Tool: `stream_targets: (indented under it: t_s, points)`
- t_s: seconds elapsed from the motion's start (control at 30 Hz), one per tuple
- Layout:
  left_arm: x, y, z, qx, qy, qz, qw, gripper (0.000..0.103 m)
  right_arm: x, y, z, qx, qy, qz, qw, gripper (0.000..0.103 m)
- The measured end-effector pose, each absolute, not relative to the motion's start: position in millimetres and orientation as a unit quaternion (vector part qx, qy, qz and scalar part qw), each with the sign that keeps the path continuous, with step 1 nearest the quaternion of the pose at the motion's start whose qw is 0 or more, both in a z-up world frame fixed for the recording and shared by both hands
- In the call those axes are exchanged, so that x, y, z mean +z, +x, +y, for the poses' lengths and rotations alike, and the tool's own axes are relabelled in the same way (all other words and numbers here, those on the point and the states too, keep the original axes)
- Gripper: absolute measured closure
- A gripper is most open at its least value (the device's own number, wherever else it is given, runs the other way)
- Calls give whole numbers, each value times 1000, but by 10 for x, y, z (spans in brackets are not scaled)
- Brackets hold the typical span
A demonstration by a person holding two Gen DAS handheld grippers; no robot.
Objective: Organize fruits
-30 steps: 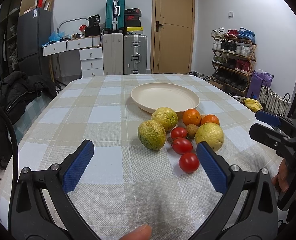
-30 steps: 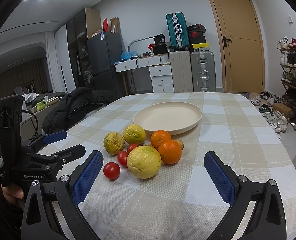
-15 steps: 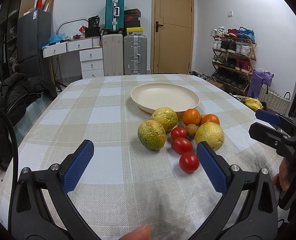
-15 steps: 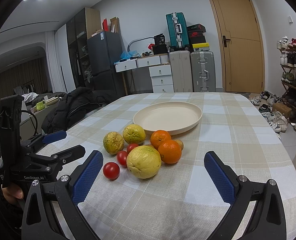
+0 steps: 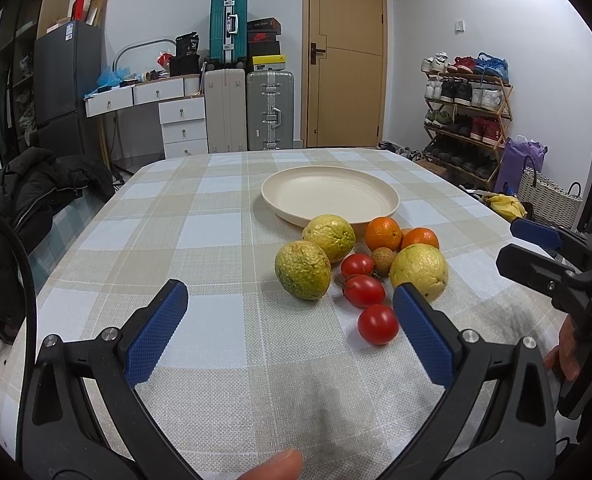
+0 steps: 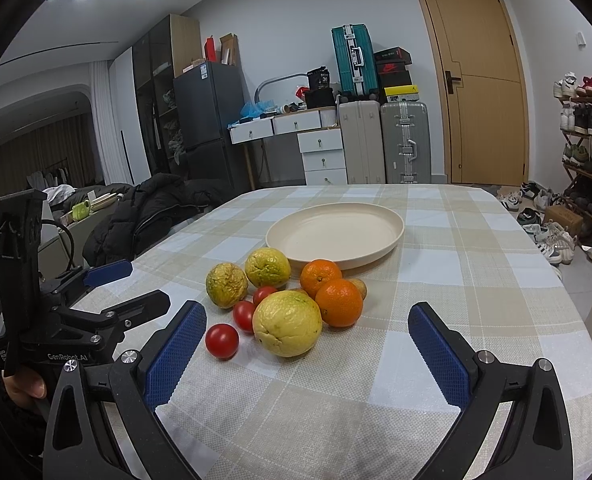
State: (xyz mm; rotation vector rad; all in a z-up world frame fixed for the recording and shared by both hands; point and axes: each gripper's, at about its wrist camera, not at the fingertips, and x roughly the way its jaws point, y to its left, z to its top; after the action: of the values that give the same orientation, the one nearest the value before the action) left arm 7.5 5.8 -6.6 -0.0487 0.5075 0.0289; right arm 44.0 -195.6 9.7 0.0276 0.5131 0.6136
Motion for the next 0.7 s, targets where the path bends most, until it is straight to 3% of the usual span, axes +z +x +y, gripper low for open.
stream_targets:
  t_s: [0.7]
  points:
    - [-68,75,43,14,-22,251,968,0,97,440,-1957,298,14,251,921,0]
